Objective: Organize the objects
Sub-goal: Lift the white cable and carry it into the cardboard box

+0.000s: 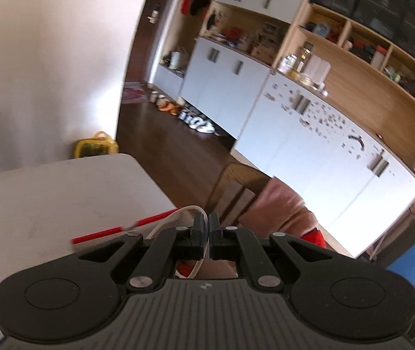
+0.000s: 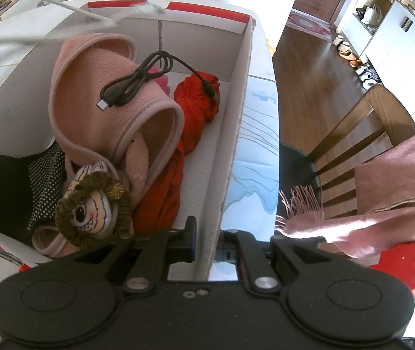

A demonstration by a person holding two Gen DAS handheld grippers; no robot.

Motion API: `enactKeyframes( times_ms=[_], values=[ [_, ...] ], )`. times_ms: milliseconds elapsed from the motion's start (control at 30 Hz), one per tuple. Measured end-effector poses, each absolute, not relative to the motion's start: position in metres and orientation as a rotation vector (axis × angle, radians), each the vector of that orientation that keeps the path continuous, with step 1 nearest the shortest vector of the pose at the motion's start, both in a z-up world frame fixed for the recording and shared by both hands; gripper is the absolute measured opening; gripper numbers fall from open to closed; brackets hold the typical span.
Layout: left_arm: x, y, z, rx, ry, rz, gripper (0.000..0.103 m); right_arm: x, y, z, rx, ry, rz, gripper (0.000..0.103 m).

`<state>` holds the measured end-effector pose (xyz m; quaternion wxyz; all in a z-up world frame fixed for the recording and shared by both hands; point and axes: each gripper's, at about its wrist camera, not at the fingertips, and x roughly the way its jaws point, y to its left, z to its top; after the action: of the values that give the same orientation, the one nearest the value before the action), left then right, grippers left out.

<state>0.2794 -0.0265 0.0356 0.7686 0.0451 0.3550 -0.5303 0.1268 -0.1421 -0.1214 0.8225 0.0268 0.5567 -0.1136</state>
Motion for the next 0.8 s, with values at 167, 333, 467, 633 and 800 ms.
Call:
enactKeyframes(
  times_ms=[167, 333, 467, 633, 800],
  values=[
    [0.275, -0.054, 0.011, 0.149, 0.791, -1.180, 0.002, 0.126, -0.143, -0.121, 0.064, 1.183, -0.242, 0.007],
    [0.279, -0.071, -0.022, 0.197, 0.843, -1.175, 0.002, 0.126, -0.144, -0.122, 0.070, 1.180, -0.241, 0.007],
    [0.285, -0.078, -0.042, 0.228, 0.889, -1.155, 0.002, 0.126, -0.144, -0.122, 0.072, 1.180, -0.239, 0.007],
    [0.293, -0.087, -0.062, 0.274, 0.946, -1.121, 0.002, 0.126, -0.145, -0.122, 0.072, 1.180, -0.239, 0.007],
    [0.299, -0.092, -0.080, 0.319, 0.997, -1.094, 0.002, 0.126, -0.145, -0.122, 0.074, 1.179, -0.238, 0.007]
  ],
)
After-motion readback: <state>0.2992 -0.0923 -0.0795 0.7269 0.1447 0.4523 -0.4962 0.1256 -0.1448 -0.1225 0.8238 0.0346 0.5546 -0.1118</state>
